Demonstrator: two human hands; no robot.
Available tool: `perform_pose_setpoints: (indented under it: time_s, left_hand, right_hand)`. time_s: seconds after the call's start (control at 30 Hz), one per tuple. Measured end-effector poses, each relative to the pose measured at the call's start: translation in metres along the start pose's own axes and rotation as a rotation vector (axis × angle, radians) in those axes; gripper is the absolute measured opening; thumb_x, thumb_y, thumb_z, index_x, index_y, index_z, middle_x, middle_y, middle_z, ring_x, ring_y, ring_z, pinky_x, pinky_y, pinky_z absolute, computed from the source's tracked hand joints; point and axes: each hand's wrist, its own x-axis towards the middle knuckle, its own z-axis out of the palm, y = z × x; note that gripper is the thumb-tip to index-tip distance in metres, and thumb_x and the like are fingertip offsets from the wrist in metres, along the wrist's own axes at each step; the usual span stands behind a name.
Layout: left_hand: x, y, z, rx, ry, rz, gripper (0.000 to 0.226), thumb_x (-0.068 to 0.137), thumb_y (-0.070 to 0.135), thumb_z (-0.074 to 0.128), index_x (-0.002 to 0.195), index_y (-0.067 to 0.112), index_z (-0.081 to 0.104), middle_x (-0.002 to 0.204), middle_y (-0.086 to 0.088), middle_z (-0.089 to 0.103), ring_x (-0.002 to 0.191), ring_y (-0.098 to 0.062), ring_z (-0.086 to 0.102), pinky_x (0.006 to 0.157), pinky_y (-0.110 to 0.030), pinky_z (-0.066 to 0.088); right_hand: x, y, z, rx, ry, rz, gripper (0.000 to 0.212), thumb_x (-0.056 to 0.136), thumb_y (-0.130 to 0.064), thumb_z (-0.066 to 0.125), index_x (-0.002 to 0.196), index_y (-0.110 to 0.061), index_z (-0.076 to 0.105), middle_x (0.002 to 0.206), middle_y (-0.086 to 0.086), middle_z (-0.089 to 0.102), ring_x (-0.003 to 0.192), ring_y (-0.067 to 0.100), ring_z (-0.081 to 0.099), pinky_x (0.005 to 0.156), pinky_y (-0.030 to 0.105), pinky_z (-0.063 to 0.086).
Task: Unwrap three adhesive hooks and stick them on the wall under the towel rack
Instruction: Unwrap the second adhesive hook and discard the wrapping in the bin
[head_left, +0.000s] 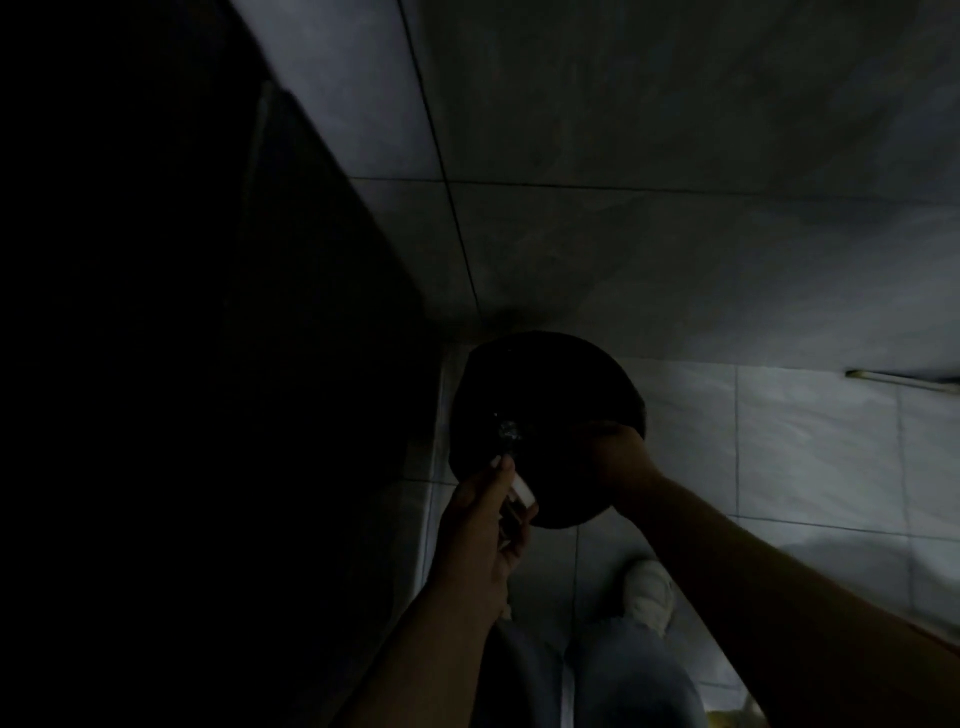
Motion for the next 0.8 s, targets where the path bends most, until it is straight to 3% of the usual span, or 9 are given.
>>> perform_pose_setpoints:
  time_s: [0.1,0.13,0.23,0.3,0.4,0.53,0.63,0.8]
  left_hand:
    - [-0.010,0.005,-0.001,0.041,-0.018,0.009,0.034,0.085,0.030,0.066,0.116,0.016,0.065,0.110,-0.013,0.065,0.072,-0.020,0.065,0.042,-0.021,0.047]
    - [-0.014,0.008,0.000,0.049,-0.031,0.009,0.041,0.085,0.031,0.066,0.121,0.013,0.062,0.112,-0.016,0.063,0.070,-0.020,0.063,0.043,-0.022,0.047]
    - [-0.026,0.014,0.002,0.062,-0.096,-0.018,0.050,0.084,0.034,0.065,0.129,0.013,0.055,0.124,-0.017,0.063,0.083,-0.025,0.064,0.057,-0.030,0.050]
    - [-0.032,0.020,0.005,0.051,-0.109,-0.031,0.047,0.084,0.032,0.066,0.127,0.018,0.057,0.127,-0.014,0.064,0.101,-0.029,0.065,0.071,-0.037,0.055]
    - [-0.043,0.028,0.013,0.067,-0.133,-0.037,0.048,0.083,0.031,0.066,0.128,0.017,0.056,0.127,-0.015,0.063,0.107,-0.032,0.063,0.077,-0.042,0.053]
    - [-0.058,0.039,0.027,0.119,-0.192,-0.016,0.044,0.068,0.030,0.074,0.109,0.022,0.062,0.107,-0.008,0.069,0.093,-0.025,0.066,0.073,-0.038,0.056]
    - [-0.068,0.046,0.037,0.150,-0.212,0.010,0.018,0.080,0.024,0.070,0.097,0.023,0.063,0.098,-0.004,0.070,0.085,-0.021,0.066,0.062,-0.032,0.056]
    - [-0.080,0.054,0.050,0.235,-0.241,0.068,0.025,0.083,0.027,0.068,0.106,0.020,0.059,0.097,-0.004,0.070,0.084,-0.018,0.067,0.055,-0.027,0.056]
  right_hand:
    - [-0.024,-0.004,-0.013,0.135,-0.081,-0.021,0.025,0.089,0.006,0.049,0.110,0.016,0.056,0.074,0.015,0.072,0.060,0.018,0.069,0.060,0.028,0.056]
    - [-0.033,-0.005,-0.017,0.144,-0.089,-0.040,0.024,0.089,0.008,0.048,0.110,0.017,0.056,0.068,0.010,0.068,0.057,0.017,0.066,0.057,0.027,0.055]
    - [-0.059,-0.008,-0.024,0.081,-0.088,-0.089,0.019,0.087,0.008,0.052,0.104,0.013,0.059,0.074,0.010,0.061,0.067,0.022,0.060,0.065,0.029,0.050]
    - [-0.077,-0.012,-0.028,0.025,-0.114,-0.197,0.015,0.085,0.007,0.057,0.099,0.009,0.063,0.072,0.007,0.062,0.066,0.018,0.059,0.061,0.023,0.049]
    - [-0.106,-0.021,-0.033,-0.061,-0.171,-0.340,0.013,0.081,-0.001,0.066,0.085,-0.013,0.068,0.074,-0.003,0.067,0.069,0.009,0.063,0.059,0.013,0.050]
    - [-0.135,-0.033,-0.033,-0.181,-0.173,-0.481,0.018,0.076,-0.010,0.074,0.086,-0.022,0.065,0.082,-0.003,0.069,0.075,0.009,0.066,0.062,0.012,0.051]
    - [-0.147,-0.043,-0.032,-0.275,-0.109,-0.600,0.018,0.078,-0.018,0.074,0.094,-0.020,0.065,0.087,-0.002,0.068,0.079,0.010,0.066,0.069,0.021,0.054]
    - [-0.157,-0.060,-0.040,-0.277,-0.085,-0.700,0.016,0.081,-0.025,0.070,0.094,-0.015,0.068,0.091,0.000,0.069,0.084,0.013,0.066,0.076,0.035,0.056]
